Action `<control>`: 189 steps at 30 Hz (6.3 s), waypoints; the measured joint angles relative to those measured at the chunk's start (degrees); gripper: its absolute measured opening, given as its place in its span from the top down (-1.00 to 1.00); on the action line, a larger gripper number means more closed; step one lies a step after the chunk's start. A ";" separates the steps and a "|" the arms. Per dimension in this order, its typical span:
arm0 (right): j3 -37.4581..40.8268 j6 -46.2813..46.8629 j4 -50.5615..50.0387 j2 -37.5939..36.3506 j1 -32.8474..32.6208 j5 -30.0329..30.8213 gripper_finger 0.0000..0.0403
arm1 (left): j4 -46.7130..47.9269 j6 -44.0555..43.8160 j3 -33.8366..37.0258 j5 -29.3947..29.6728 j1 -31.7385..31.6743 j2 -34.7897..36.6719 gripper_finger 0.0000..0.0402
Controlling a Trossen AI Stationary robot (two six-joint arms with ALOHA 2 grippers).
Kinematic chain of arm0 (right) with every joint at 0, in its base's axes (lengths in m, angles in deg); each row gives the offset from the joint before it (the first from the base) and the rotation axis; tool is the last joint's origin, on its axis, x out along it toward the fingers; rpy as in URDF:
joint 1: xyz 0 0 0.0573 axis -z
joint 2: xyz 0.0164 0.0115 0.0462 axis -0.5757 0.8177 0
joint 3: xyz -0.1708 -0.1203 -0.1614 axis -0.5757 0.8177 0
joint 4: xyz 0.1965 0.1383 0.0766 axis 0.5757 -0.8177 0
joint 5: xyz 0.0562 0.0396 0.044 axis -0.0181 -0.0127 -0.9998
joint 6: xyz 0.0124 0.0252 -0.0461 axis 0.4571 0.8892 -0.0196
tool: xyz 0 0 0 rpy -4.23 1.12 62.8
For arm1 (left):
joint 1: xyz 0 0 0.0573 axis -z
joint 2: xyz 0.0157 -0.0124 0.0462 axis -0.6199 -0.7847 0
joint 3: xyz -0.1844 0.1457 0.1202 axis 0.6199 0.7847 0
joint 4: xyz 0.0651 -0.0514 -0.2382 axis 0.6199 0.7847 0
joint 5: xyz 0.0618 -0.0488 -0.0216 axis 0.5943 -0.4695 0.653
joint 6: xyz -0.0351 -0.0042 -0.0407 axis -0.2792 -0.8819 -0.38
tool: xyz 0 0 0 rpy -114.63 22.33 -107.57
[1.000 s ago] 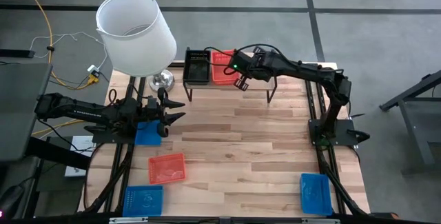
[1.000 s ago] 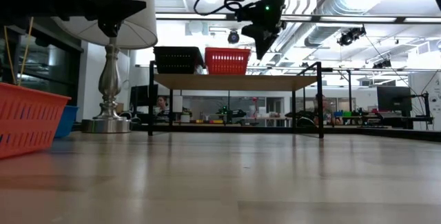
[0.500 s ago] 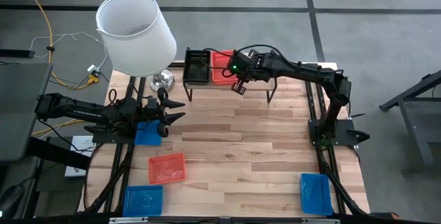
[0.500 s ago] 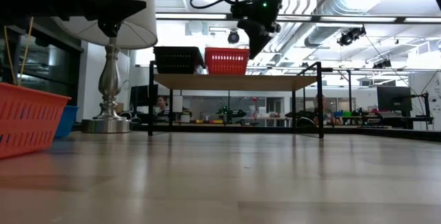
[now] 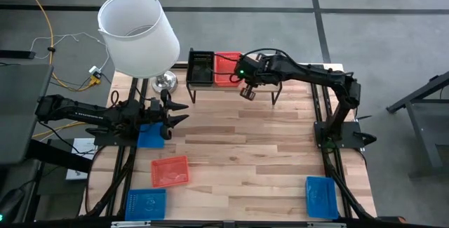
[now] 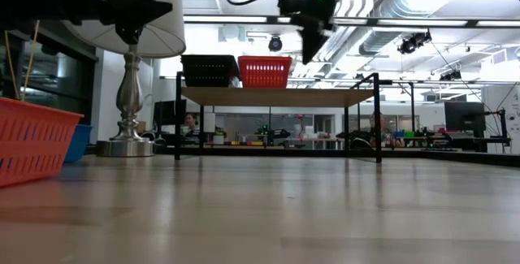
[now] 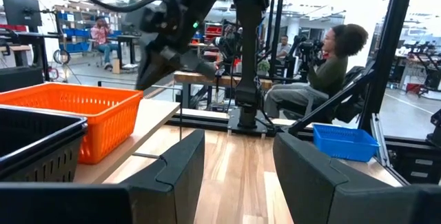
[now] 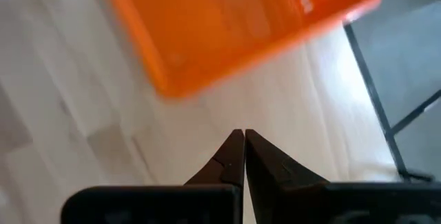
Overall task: Stack baskets on shelf by color
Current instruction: Stack the orange bin on top of the orange bin on the shelf
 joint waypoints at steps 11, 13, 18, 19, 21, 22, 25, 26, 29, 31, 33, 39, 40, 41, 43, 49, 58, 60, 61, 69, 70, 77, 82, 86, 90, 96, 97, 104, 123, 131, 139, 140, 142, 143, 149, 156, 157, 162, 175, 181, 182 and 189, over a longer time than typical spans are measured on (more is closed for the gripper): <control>0.00 8.14 -12.88 -5.81 -11.26 3.02 1.00 | 0.16 -0.17 0.02 -4.33 0.04 -0.01 0.20; 0.00 8.83 -12.85 -6.55 -13.94 4.34 1.00 | 0.16 -0.26 0.02 -5.46 0.04 0.00 0.20; 5.45 10.20 -7.81 -10.16 -19.31 7.56 1.00 | 2.44 -2.80 -0.09 -7.41 0.04 0.00 0.20; 9.01 10.22 -4.87 -12.02 -20.01 7.40 1.00 | 4.00 -3.09 -0.47 -7.80 0.04 -0.01 0.20; 17.22 10.77 1.27 -16.30 -21.36 5.81 1.00 | 7.11 -4.09 -1.44 -8.34 0.09 0.00 0.20; 21.53 11.40 4.04 -18.86 -22.01 5.15 1.00 | 8.52 -4.48 -1.89 -8.63 0.09 -0.02 0.20; 33.67 13.22 14.84 -26.90 -24.50 4.81 1.00 | 10.56 -4.72 -2.50 -10.32 0.19 -0.12 0.20; 37.41 13.30 18.95 -29.37 -25.45 4.83 1.00 | 10.20 -4.74 -2.62 -11.12 0.56 -0.38 0.20; 47.02 12.98 32.46 -35.89 -28.60 4.83 1.00 | 10.23 -4.74 -3.31 -13.69 2.68 -1.79 0.20; 52.23 11.19 41.59 -38.88 -30.80 5.15 1.00 | 11.58 -5.11 -5.22 -14.12 5.01 -3.99 0.20; 57.04 8.30 50.51 -40.74 -32.87 6.40 1.00 | 15.04 -4.92 -7.93 -14.07 7.85 -7.25 0.20; 64.43 -0.68 68.55 -41.53 -35.91 6.99 1.00 | 35.55 -0.34 -19.69 -13.87 16.01 -19.73 0.20; 64.65 -0.88 69.07 -41.51 -36.01 6.91 1.00 | 39.56 0.55 -22.00 -13.86 17.12 -21.92 0.20; 64.67 -0.85 68.96 -41.51 -36.01 6.91 1.00 | 43.35 1.44 -24.12 -13.85 18.20 -23.97 0.20; 64.67 -0.50 68.90 -41.51 -35.99 6.91 1.00 | 50.68 3.41 -28.06 -13.81 20.16 -27.74 0.20; 64.67 -0.86 68.92 -41.51 -35.96 6.91 1.00 | 61.99 9.46 -36.25 -13.47 25.21 -37.36 0.20; 64.67 -0.79 68.48 -41.48 -35.94 6.89 1.00 | 63.17 22.23 -40.49 -2.75 28.86 -47.09 0.20; 64.67 -0.67 68.47 -41.46 -35.94 6.87 1.00 | 63.44 24.03 -40.52 -2.07 28.90 -48.50 0.20; 64.67 -0.69 68.47 -41.46 -35.94 6.87 1.00 | 63.51 24.37 -40.53 -2.19 28.91 -49.02 0.20; 64.67 -0.84 68.47 -41.46 -35.94 6.73 1.00 | 66.43 27.01 -40.50 -3.10 28.90 -51.97 0.20; 64.67 -0.84 68.47 -41.46 -35.94 6.71 1.00 | 66.17 27.06 -40.52 -3.08 28.90 -52.23 0.20; 64.67 -0.44 68.44 -41.46 -35.94 6.65 1.00 | 67.61 30.25 -40.50 -3.26 28.90 -52.22 0.25; 64.67 -0.43 68.47 -41.46 -35.94 6.65 1.00 | 67.99 33.45 -40.50 -3.17 28.79 -52.22 0.50; 64.67 -0.42 68.31 -41.46 -35.94 6.64 1.00 | 67.30 35.69 -40.48 -1.63 28.74 -52.22 0.84; 64.67 -0.42 68.31 -41.46 -35.94 6.65 1.00 | 64.70 36.52 -40.89 0.58 27.95 -52.19 0.94; 64.67 -0.42 68.31 -41.46 -35.94 6.65 1.00 | 64.87 39.78 -48.70 8.09 25.16 -49.55 0.98; 64.67 -0.42 68.31 -41.46 -35.94 6.65 1.00 | 64.64 40.84 -50.50 9.49 24.38 -48.74 0.98; 64.67 -0.41 68.00 -41.44 -35.92 6.68 1.00 | 59.23 51.84 -62.21 29.77 16.95 -40.61 1.00; 64.65 0.80 65.41 -41.44 -35.79 7.41 1.00 | 82.14 48.46 -101.70 31.95 -8.27 -60.56 1.00; 64.65 1.82 63.94 -41.44 -35.77 7.39 1.00 | 89.31 42.70 -110.93 29.57 -13.10 -67.86 1.00; 64.65 3.25 62.02 -41.44 -35.79 7.39 1.00 | 92.03 42.43 -111.03 30.70 -15.19 -69.00 1.00; 64.65 3.25 62.02 -41.44 -35.78 7.39 1.00 | 92.29 42.46 -111.03 30.92 -15.31 -69.00 1.00; 64.65 3.26 62.02 -41.44 -35.78 7.39 1.00 | 92.31 42.59 -111.03 30.97 -15.52 -68.98 1.00; 64.65 3.27 62.02 -41.44 -35.78 7.40 1.00 | 92.33 42.50 -111.03 30.87 -15.52 -68.98 1.00; 64.65 3.68 62.02 -41.44 -35.79 7.85 1.00 | 92.81 43.13 -111.03 29.70 -15.50 -68.98 1.00; 64.65 3.68 62.02 -41.44 -35.78 7.87 1.00 | 92.90 44.98 -111.03 29.62 -15.45 -68.98 1.00; 64.65 3.68 62.02 -41.44 -35.77 7.89 1.00 | 92.92 45.02 -111.03 29.62 -15.45 -68.98 1.00; 64.65 3.68 62.02 -41.44 -35.78 7.89 1.00 | 92.92 45.03 -111.03 29.62 -15.45 -68.98 1.00; 64.65 3.68 62.02 -41.44 -35.79 7.93 1.00 | 92.90 44.72 -111.03 27.30 -15.45 -68.96 0.99; 64.65 3.68 62.02 -41.44 -35.79 7.94 1.00 | 92.89 44.44 -111.01 25.58 -15.45 -68.96 0.91; 64.65 3.68 62.02 -41.44 -35.79 7.94 1.00 | 92.88 44.41 -111.01 25.59 -15.42 -68.96 0.88; 64.65 3.68 62.02 -41.43 -35.79 7.96 1.00 | 92.89 43.69 -111.01 26.87 -15.41 -68.96 0.68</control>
